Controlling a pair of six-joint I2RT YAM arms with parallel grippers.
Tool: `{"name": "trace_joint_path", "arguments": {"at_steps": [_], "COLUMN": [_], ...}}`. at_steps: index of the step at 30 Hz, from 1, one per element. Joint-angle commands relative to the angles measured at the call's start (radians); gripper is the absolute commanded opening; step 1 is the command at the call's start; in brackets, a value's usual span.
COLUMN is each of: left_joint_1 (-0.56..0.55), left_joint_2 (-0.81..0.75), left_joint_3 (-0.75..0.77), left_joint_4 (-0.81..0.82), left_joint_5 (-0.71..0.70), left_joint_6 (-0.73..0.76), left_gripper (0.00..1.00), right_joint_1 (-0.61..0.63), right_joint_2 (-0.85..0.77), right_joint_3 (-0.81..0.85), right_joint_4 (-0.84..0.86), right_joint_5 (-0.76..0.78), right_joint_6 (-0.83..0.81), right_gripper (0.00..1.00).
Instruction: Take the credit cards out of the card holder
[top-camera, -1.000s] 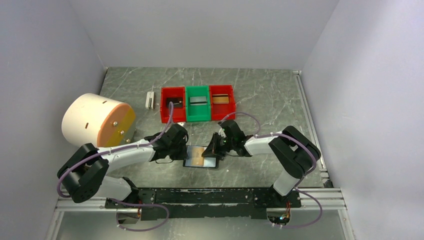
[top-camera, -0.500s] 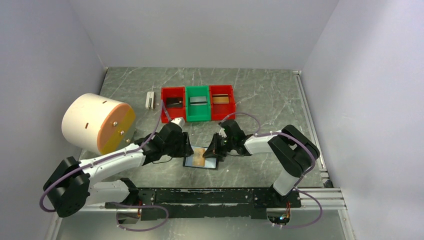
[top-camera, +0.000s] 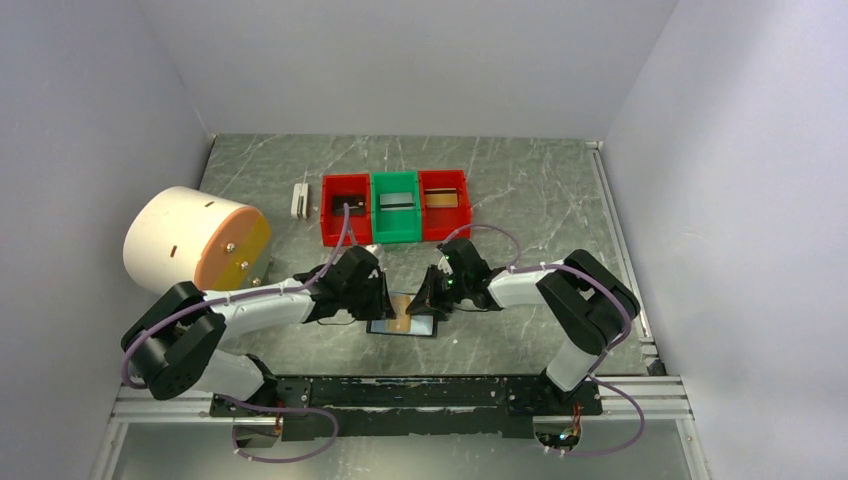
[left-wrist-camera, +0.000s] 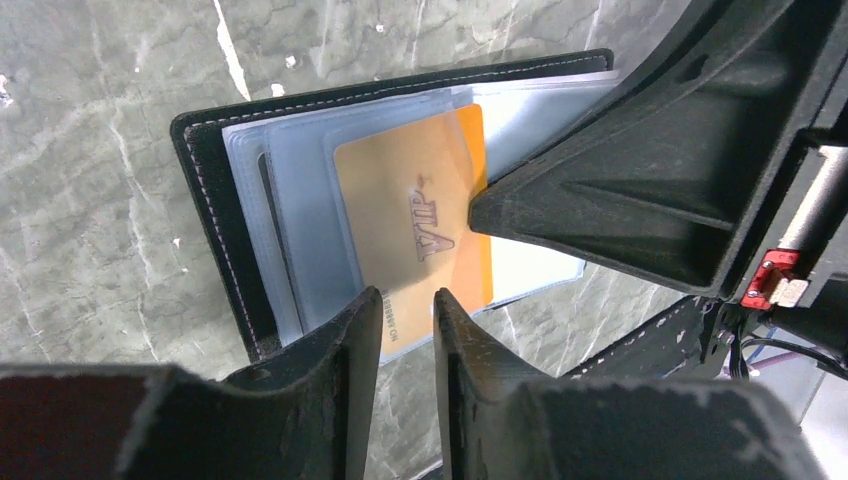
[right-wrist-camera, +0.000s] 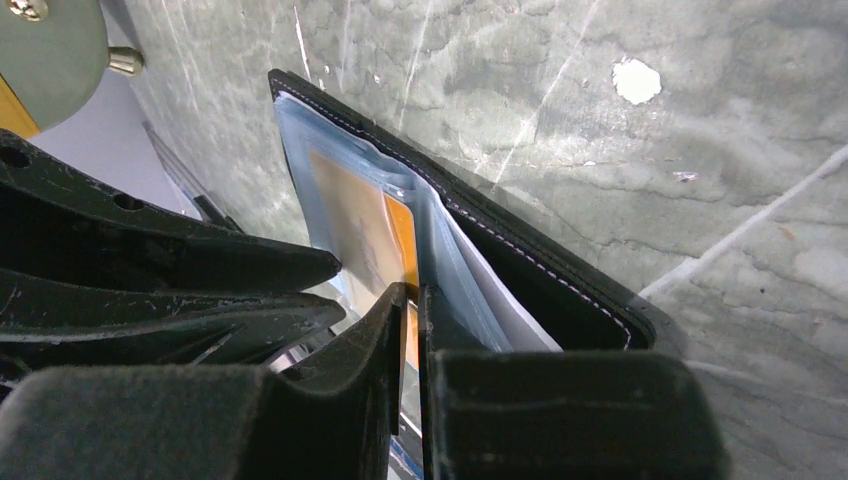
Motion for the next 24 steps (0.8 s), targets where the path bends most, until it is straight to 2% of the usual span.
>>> {"name": "trace_joint_path", "arguments": {"at_steps": [1, 8, 12, 24], "left_joint_1": [-0.005, -0.011, -0.016, -0.019], "left_joint_2": [0.032, 0.055, 0.049, 0.088], "left_joint_3": [-0.025, -0.054, -0.061, -0.028], "left_joint_4": [-0.03, -0.058, -0.085, -0.16], "left_joint_5": [-0.058, -0.117, -0.142, -0.208], "left_joint_6": [-0.03, -0.039, -0.057, -0.061], "left_gripper": [0.31, 0.24, 0.22, 0.18], "right_joint_1": [-0.005, -0.007, -0.007, -0.044], "right_joint_2": [-0.034, -0.022, -0.043, -0.097], "right_joint_3": [-0.006, -0.027, -0.034, -0.074], "right_joint_4": [-0.039, 0.062, 0.03, -0.024], "right_joint_5": [0.045, -0.026, 0.011, 0.02], "right_joint_6": [-0.009, 0.043, 0.033, 0.002], "right_gripper": [0.13, 0.17, 0.08, 0.08]}}
